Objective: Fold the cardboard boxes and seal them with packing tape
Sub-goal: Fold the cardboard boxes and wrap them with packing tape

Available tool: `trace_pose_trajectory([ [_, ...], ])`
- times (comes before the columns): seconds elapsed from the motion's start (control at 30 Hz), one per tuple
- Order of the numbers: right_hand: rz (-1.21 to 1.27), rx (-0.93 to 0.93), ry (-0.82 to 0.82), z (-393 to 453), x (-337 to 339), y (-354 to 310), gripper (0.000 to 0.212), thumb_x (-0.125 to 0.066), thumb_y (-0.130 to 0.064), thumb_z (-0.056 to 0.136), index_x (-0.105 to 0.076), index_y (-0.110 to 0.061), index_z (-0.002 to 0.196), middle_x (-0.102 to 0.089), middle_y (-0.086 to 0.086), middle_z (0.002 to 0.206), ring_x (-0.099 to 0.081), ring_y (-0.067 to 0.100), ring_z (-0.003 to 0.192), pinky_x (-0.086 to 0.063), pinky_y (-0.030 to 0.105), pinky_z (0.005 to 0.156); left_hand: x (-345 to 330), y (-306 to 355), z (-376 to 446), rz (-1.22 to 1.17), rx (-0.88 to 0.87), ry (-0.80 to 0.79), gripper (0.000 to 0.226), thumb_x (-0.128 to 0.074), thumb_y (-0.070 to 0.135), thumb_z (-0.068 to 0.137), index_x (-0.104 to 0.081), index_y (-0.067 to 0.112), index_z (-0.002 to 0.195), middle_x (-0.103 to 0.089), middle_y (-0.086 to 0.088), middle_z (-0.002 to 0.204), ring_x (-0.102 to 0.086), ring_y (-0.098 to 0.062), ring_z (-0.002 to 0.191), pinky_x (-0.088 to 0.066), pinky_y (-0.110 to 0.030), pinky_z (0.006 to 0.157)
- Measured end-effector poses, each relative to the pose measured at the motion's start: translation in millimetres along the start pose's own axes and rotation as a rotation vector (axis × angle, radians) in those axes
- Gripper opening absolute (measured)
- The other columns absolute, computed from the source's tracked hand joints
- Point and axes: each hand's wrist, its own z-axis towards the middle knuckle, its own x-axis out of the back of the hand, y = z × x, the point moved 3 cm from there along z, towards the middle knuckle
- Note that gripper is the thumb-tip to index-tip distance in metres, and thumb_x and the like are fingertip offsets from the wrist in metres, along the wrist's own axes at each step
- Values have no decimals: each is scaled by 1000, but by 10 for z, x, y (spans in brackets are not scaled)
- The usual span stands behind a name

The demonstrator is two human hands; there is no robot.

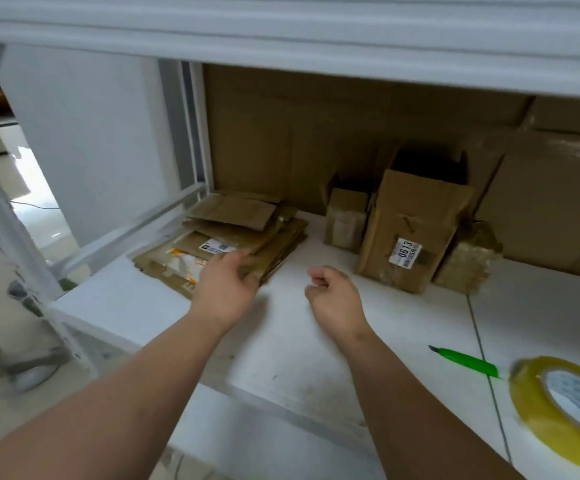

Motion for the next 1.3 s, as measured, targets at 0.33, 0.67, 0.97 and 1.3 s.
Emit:
trace_pose_trajectory([
  [0.33,-560,175,-67,802,-802,-684,47,-46,-41,97,-44,-30,143,-39,-1,149,-38,25,134,-33,42,108,595,-583,616,529,-63,-69,60,-51,42,93,-34,34,149,-31,-2,157,-20,-31,144,-19,-51,119],
  [0.67,-871,168,-127,1538,-1063,-628,54,-40,-38,102,-25,-32,154,-24,-6,162,-22,27,146,-23,48,117,527,-649,1277,707,-175,-118,64,-45,43,94,-24,35,154,-16,-2,164,-6,-30,151,-1,-52,122],
  [0.97,-808,397,175,1401,-1001,-826,38,-39,-23,105,-53,-23,140,-52,-2,146,-56,20,124,-43,37,103,564,-677,1446,580,-288,-60,65,-43,43,96,-16,35,154,-16,-2,164,-10,-29,150,-10,-51,122],
  [1.3,-478,583,426,637,-1021,-1223,27,-60,-4,95,-69,-1,120,-60,19,134,-58,33,124,-35,27,106,830,-621,1237,486,-490,56,41,-39,38,102,-50,32,141,-58,-1,137,-54,-32,122,-37,-42,103],
])
